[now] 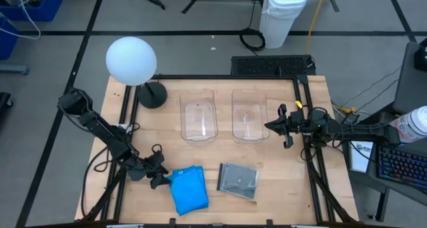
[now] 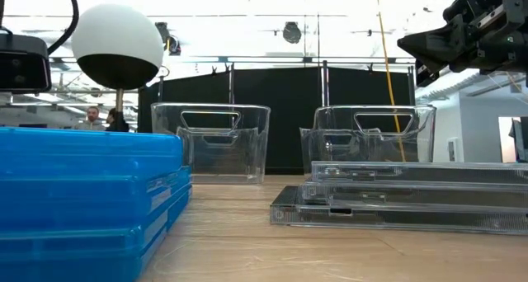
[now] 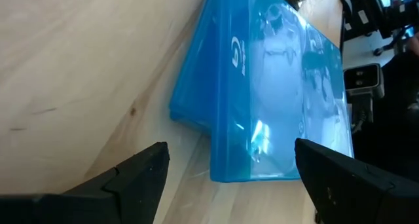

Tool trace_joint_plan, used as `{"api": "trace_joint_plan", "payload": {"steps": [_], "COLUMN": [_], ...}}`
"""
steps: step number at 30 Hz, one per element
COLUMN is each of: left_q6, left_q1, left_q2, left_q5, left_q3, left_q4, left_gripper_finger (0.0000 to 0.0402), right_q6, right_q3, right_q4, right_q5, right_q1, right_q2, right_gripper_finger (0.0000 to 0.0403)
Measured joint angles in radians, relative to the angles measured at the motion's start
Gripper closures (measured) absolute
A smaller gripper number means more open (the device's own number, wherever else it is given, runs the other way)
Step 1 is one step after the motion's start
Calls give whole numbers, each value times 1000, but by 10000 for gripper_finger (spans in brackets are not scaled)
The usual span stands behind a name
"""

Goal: Pick & place jewel cases by type
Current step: Put the blue cd case into the left transparent bin

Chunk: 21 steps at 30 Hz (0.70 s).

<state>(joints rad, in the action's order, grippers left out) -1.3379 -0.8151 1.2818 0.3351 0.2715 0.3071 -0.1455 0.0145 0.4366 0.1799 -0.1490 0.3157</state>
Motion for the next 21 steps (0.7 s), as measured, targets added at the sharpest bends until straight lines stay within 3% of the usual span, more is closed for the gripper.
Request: {"api": "trace_joint_plan", "payload": {"steps": [12, 16, 21], "left_q6": [54, 61, 62], "left_q1": [39, 43, 42], "left_q2": [56, 56, 56], "left_q5": [-47, -47, -47], "left_q3": [1, 1, 1], "left_q4": [98, 93, 84], "left_gripper_finger": [83, 128, 215], "right_q6": [0, 0, 0], "right_q3": [0, 0, 0], "right_q4": [0, 0, 0], "right_q5": [0, 0, 0], "right_q1": [0, 0, 0], "right_q2": [0, 0, 0], "right_gripper_finger": [403, 403, 403]}}
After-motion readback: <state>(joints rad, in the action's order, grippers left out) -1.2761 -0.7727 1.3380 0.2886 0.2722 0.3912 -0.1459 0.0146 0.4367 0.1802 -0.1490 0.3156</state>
